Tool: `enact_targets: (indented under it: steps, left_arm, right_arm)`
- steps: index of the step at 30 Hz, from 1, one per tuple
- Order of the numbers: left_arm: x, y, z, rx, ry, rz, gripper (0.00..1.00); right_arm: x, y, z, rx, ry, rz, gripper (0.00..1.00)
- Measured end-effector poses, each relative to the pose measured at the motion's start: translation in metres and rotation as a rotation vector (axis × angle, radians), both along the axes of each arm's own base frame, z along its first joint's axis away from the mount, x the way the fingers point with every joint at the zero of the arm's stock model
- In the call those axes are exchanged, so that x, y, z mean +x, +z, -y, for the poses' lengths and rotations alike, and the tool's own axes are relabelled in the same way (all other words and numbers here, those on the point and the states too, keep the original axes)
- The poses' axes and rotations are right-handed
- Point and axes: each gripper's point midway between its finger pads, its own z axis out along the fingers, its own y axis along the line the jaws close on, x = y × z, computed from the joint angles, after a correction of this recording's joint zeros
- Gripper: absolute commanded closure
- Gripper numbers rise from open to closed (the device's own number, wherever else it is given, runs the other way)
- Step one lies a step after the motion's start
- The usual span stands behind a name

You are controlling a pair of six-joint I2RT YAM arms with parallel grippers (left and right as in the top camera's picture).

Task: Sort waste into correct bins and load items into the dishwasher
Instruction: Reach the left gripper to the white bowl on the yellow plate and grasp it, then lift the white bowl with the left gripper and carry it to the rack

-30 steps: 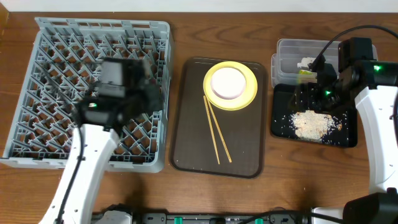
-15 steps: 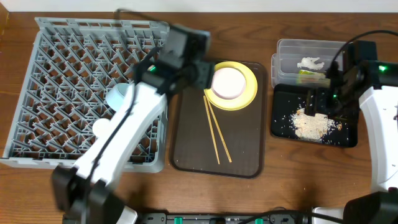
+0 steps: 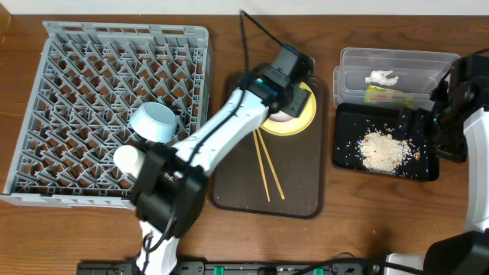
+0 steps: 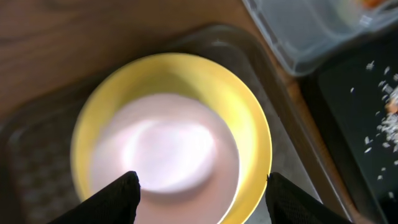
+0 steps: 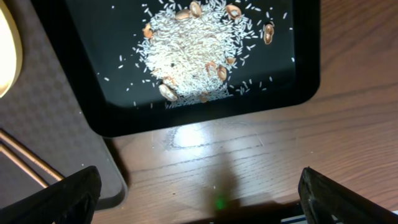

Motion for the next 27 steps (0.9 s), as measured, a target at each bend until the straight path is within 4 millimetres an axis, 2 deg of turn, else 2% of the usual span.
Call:
enact_targets:
  steps: [3,7,12,15,19,27]
  left_arm:
    - [-0.008,-0.029,0.009,0.035,-0.023,-0.044,0.34]
    - [-0.016,-0.054,0.017,0.067,-0.048,-0.079,0.35]
    - [-0.02,-0.078,0.016,0.122,-0.068,-0.095,0.55]
    - [-0.016,-0.081,0.01,0.15,-0.052,-0.083,0.65]
    - [-0.009,-0.081,0.002,0.192,-0.023,-0.049,0.72]
    - [-0.004,-0.081,-0.005,0.228,0.003,-0.024,0.75]
  right_arm:
    - [0.0,0.0,0.0,0.0,-0.001,0.0,0.01]
    - [0.0,0.0,0.0,0.0,-0.001,0.0,0.01]
    - [0.0,0.0,0.0,0.0,-0.001,-0.001,0.01]
    - [-0.001,0.0,0.0,0.0,-0.001,-0.003,0.01]
    - [-0.001,0.0,0.0,0.001,-0.001,-0.003,0.01]
    - [-0.001,0.0,0.0,0.001,-0.001,-0.003,0.01]
